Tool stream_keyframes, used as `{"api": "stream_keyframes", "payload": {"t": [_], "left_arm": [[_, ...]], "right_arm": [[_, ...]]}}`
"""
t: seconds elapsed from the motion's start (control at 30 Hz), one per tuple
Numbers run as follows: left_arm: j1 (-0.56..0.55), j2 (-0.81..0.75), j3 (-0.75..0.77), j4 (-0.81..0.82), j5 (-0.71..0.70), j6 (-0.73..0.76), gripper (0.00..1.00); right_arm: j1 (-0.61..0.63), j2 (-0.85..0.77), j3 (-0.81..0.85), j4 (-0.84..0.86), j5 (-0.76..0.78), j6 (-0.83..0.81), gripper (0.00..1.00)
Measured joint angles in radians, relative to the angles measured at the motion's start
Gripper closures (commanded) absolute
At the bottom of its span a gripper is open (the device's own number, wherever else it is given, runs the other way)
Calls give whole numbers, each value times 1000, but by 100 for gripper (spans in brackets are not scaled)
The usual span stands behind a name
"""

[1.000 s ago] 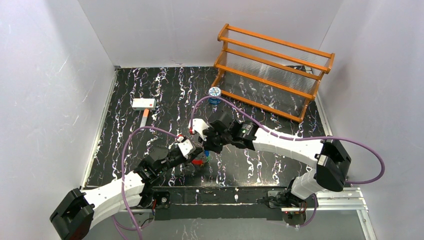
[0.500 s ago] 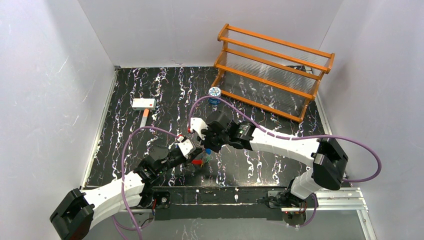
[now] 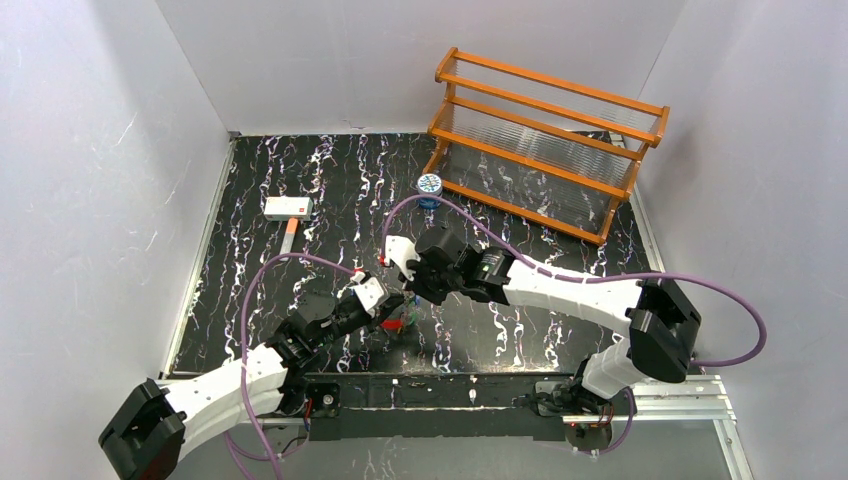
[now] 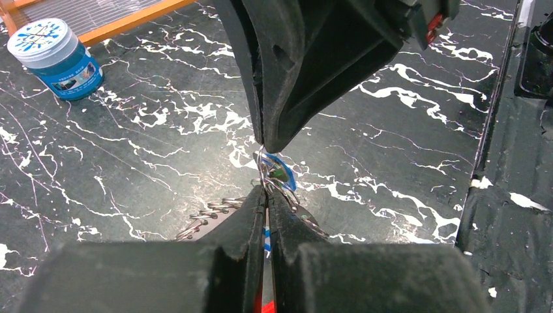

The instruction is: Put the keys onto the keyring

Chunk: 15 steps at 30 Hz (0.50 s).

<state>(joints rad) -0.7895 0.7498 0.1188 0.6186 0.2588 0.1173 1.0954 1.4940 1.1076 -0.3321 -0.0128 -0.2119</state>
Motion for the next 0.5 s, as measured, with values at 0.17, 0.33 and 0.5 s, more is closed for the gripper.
{"api": "stream_keyframes", "payload": {"t": [0.17,0.33,0.5], "left_arm": [[0,-2,0,1,-1,-6,100],[0,-11,0,2,1,-6,100],[0,-36,0,3,5,-7,100]], "right_arm": [[0,-1,-8,15,10,2,99],[0,-7,-17,27,29,14,51],[-4,-80,-97,87,53,30,15]]}}
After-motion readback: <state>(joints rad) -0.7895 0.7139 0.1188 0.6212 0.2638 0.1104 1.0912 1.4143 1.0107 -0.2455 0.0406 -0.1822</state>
